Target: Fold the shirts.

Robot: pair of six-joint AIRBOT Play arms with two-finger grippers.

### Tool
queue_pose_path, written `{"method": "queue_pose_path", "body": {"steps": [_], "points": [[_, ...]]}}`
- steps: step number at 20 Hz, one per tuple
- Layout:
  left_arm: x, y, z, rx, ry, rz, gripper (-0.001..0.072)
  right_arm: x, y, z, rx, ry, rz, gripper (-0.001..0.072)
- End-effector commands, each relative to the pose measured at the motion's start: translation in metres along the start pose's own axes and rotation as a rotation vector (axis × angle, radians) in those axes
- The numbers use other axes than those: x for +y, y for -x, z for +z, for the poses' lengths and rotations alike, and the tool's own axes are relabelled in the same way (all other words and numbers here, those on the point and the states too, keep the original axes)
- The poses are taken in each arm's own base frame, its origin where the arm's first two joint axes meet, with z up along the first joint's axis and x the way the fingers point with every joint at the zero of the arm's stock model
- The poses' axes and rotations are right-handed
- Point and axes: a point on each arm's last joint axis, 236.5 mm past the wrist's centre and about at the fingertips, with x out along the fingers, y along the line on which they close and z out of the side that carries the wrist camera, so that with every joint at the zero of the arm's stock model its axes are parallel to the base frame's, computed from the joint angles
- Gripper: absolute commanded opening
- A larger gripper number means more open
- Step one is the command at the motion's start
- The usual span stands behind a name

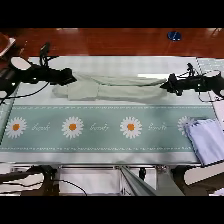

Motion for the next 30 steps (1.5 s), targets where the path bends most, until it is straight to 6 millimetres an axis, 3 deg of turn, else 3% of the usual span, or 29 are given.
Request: {"method": "queue_pose_path", "body": {"steps": [1,4,6,10,12,15,18,20,21,22,23,25,28,30], "points": [[-0.04,-0.021,-0.015,0.023,-0.076,-0.039,0.0019,0.008,0.063,-0.023,0.008,0.168,-0.128,0.0022],[-0.086,-0.048,-0.034,0.038,-0.142,-0.077,0.0018,0.037,0.122,-0.059,-0.116,0.276,-0.172,0.0022],[-0.123,-0.072,-0.051,0.06,-0.18,-0.109,0.0018,0.057,0.151,-0.09,-0.193,0.341,-0.184,0.0022],[-0.198,-0.129,-0.101,0.199,-0.268,-0.193,0.0018,0.09,0.187,-0.151,-0.294,0.379,-0.154,0.0022],[-0.232,-0.155,-0.138,0.304,-0.293,-0.228,0.0018,0.102,0.201,-0.167,-0.337,0.397,-0.142,0.0022],[-0.28,-0.183,-0.215,0.482,-0.301,-0.3,0.0018,0.114,0.21,-0.181,-0.364,0.418,-0.123,0.0022],[-0.32,-0.191,-0.288,0.603,-0.299,-0.377,0.0018,0.119,0.209,-0.183,-0.361,0.419,-0.101,0.0022],[-0.331,-0.187,-0.314,0.639,-0.327,-0.398,0.0018,0.119,0.21,-0.182,-0.366,0.419,-0.1,0.0022],[-0.331,-0.186,-0.307,0.628,-0.321,-0.399,0.0018,0.119,0.21,-0.182,-0.366,0.418,-0.098,0.0022],[-0.329,-0.185,-0.287,0.6,-0.286,-0.394,0.0018,0.121,0.21,-0.182,-0.366,0.419,-0.092,0.0022],[-0.322,-0.182,-0.258,0.557,-0.257,-0.391,0.0018,0.122,0.209,-0.183,-0.365,0.42,-0.085,0.0022],[-0.29,-0.166,-0.179,0.452,-0.222,-0.354,0.0018,0.131,0.206,-0.186,-0.359,0.44,-0.059,0.0022],[-0.198,-0.106,-0.064,0.307,-0.188,-0.182,0.0018,0.158,0.184,-0.188,-0.298,0.468,0.027,0.0022],[-0.127,-0.037,-0.004,0.177,-0.153,-0.043,0.0018,0.183,0.158,-0.182,-0.246,0.489,0.088,0.0022]]}}
